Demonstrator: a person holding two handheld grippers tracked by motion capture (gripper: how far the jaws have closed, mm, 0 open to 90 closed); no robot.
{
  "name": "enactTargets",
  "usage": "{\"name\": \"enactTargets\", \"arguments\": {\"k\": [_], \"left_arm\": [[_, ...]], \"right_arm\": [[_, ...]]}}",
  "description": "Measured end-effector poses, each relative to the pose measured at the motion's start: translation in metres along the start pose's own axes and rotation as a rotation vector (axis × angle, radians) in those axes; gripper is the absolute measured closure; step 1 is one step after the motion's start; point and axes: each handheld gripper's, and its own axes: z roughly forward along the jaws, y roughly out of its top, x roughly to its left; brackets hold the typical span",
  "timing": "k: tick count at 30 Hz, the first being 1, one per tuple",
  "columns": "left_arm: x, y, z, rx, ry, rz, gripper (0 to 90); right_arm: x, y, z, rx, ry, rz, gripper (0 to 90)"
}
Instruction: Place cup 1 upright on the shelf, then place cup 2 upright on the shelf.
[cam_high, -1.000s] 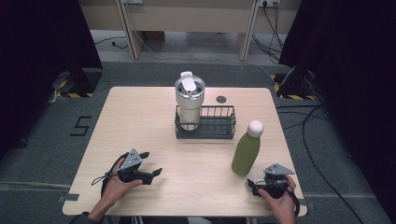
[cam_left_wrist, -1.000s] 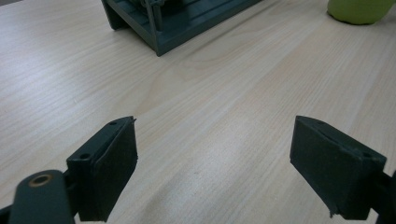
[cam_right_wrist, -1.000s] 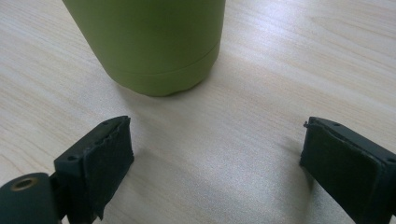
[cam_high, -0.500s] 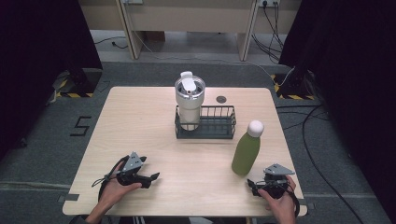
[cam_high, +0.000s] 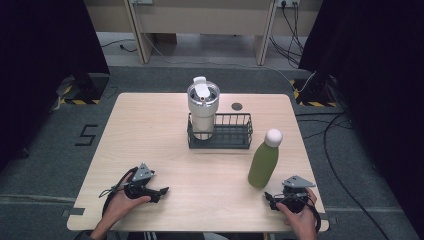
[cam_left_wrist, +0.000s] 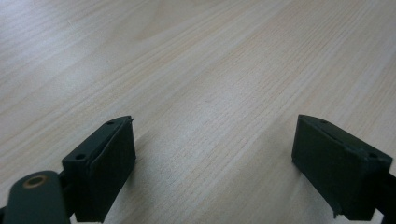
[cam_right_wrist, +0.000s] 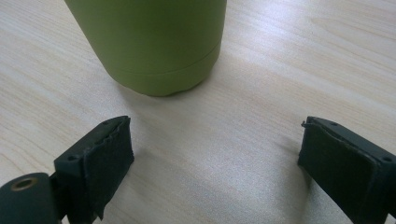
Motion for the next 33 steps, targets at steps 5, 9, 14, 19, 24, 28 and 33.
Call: {"name": "enactTargets", "arguments": {"k": [5, 9, 14, 19, 24, 28, 33], "left_arm": [[0.000, 0.000, 0.000, 0.000, 0.000, 0.000, 12.8], [0.000, 0.000, 0.000, -0.001, 0.000, -0.001, 12.8], [0.000, 0.000, 0.000, -0.001, 0.000, 0.000, 12.8], [0.000, 0.000, 0.000, 0.000, 0.001, 0.001, 12.9], [0.000, 0.000, 0.000, -0.001, 0.000, 0.000, 12.8], [0.000, 0.000, 0.000, -0.001, 0.001, 0.000, 12.8], [0.000, 0.000, 0.000, 0.000, 0.000, 0.000, 12.8]], "right_arm": [[0.000, 0.000, 0.000, 0.000, 0.000, 0.000, 9.9], [0.000, 0.000, 0.000, 0.000, 0.000, 0.000, 9.9], [0.000, 0.000, 0.000, 0.000, 0.001, 0.000, 9.9], [0.000, 0.000, 0.000, 0.000, 0.001, 0.000, 9.8], [0.001, 0.000, -0.002, -0.013, 0.025, -0.016, 17.4], [0.001, -0.002, -0.004, -0.038, 0.015, -0.012, 15.7], [0.000, 0.001, -0.017, -0.097, 0.008, -0.022, 15.3]]}}
